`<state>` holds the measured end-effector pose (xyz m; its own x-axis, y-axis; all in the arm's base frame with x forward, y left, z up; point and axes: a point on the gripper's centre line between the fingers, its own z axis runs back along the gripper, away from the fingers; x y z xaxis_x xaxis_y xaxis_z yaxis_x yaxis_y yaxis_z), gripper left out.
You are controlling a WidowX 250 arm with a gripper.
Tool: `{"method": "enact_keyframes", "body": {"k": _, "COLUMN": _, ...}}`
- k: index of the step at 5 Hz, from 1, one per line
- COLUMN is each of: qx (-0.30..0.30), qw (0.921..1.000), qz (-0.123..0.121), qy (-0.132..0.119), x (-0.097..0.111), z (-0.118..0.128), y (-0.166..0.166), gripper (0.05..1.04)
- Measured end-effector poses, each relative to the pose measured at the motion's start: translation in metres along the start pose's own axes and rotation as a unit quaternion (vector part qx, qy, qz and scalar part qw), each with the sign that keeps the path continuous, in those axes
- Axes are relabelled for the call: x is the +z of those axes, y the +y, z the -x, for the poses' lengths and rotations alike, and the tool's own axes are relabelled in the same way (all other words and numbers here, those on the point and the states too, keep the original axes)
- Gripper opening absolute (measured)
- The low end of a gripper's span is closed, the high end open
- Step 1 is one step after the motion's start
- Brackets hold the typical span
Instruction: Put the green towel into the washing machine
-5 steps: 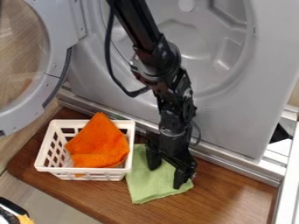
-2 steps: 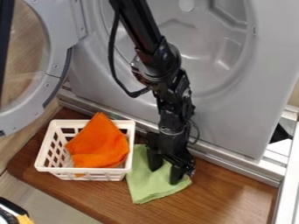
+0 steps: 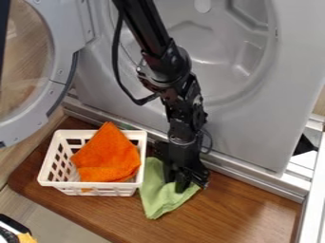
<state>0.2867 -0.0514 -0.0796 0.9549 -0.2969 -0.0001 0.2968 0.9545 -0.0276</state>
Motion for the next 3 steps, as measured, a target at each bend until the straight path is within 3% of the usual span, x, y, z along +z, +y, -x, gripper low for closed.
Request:
{"method": "enact_keyframes", "body": {"k": 1, "qx": -0.001, "qw": 1.0, "qz": 0.0, "qy": 0.0, "x": 0.0, "z": 0.001, "y": -0.001, "gripper": 0.118}}
{"method": "enact_keyframes", "body": {"k": 3, "qx": 0.015, "qw": 0.9999, "qz": -0.004, "qy": -0.003, "x": 0.008, "z": 0.021, "y": 0.005, "gripper": 0.093}}
